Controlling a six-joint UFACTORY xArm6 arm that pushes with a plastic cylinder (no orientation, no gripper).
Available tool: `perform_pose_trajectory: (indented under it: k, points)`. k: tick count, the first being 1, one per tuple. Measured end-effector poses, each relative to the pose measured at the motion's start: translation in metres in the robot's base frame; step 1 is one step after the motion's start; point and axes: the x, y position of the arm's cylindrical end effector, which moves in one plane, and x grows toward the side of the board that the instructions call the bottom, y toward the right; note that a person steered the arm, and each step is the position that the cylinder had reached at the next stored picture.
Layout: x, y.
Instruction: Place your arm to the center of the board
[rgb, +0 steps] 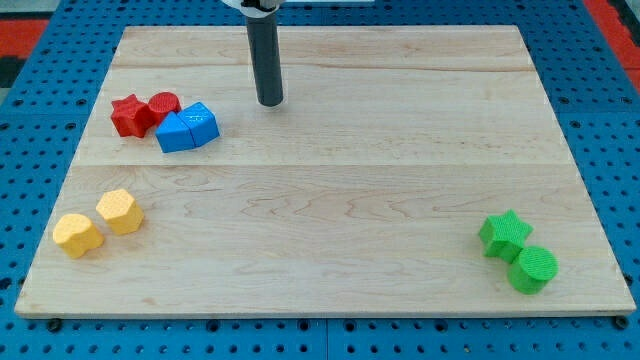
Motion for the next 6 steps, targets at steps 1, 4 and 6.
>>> perform_pose_trajectory:
  k: [1, 4, 6]
  points:
    - [-0.001, 0.000]
    - [0.007, 0.038]
    - [0.079, 0.052]
